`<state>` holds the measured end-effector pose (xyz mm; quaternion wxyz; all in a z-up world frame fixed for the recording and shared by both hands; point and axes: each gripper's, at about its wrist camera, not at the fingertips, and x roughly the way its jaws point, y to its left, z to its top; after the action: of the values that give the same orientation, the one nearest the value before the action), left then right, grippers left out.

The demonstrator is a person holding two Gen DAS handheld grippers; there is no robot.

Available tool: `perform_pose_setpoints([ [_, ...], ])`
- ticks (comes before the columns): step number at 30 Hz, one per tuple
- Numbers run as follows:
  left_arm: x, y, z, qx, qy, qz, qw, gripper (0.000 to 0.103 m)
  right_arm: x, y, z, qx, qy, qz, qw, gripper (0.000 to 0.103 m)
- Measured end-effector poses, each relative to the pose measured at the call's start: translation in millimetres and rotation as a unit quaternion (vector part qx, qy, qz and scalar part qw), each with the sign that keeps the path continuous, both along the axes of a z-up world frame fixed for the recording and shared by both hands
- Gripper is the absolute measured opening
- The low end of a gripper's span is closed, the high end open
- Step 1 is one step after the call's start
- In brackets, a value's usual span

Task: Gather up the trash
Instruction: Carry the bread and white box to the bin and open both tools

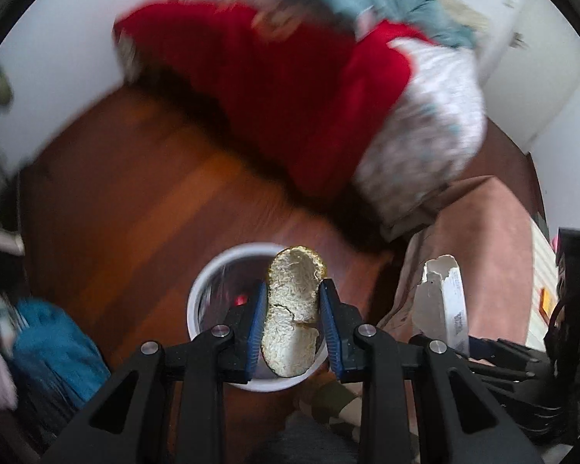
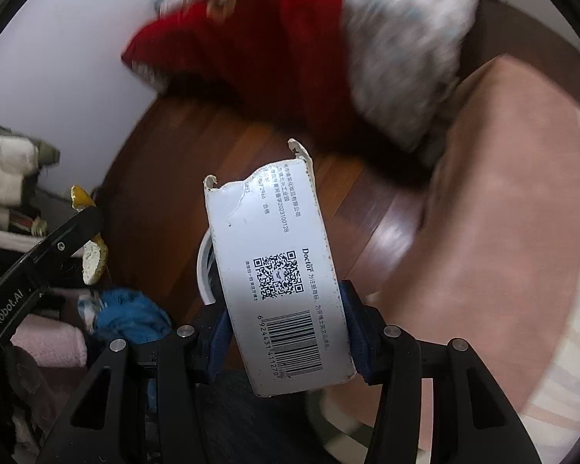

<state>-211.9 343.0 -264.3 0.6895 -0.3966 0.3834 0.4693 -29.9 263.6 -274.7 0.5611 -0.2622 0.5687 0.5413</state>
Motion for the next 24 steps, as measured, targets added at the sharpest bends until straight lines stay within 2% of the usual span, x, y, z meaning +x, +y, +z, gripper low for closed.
perform_pose_setpoints([
  [4, -30, 34, -57, -0.085, -0.024, 0.022, 0.9958, 0.024, -20, 36, -57, -0.055, 0.008, 0.018, 0.998, 0.053],
  [6, -37, 46, -78, -0.114, -0.037, 0.027, 0.9924, 0.025, -25, 48, -80, -0.077, 0.006, 0.023, 0.997, 0.053],
  [9, -38, 53, -100, -0.141, -0.018, 0.036, 0.9892, 0.027, -30, 68, -105, -0.099, 0.006, 0.03, 0.995, 0.053],
  [11, -38, 52, -109, -0.15, -0.008, 0.041, 0.9878, 0.046, -31, 76, -117, -0.111, 0.009, 0.031, 0.993, 0.054],
  [12, -40, 51, -110, -0.152, -0.007, 0.044, 0.9874, 0.069, -32, 81, -124, -0.116, 0.009, 0.033, 0.993, 0.054],
  [13, -42, 50, -112, -0.151, -0.005, 0.052, 0.9872, 0.086, -34, 85, -129, -0.123, 0.005, 0.037, 0.992, 0.055],
  [15, -46, 48, -116, -0.15, 0.004, 0.062, 0.9867, 0.098, -36, 90, -141, -0.137, 0.012, 0.041, 0.99, 0.057],
  [17, -54, 44, -113, -0.146, 0.018, 0.07, 0.9867, 0.099, -37, 91, -144, -0.142, 0.012, 0.044, 0.989, 0.076],
  [22, -66, 33, -101, -0.099, 0.065, 0.081, 0.9897, 0.099, -40, 79, -133, -0.135, -0.017, 0.059, 0.989, 0.103],
  [24, -67, 26, -96, -0.086, 0.079, 0.081, 0.9899, 0.099, -40, 73, -127, -0.132, -0.037, 0.067, 0.988, 0.103],
])
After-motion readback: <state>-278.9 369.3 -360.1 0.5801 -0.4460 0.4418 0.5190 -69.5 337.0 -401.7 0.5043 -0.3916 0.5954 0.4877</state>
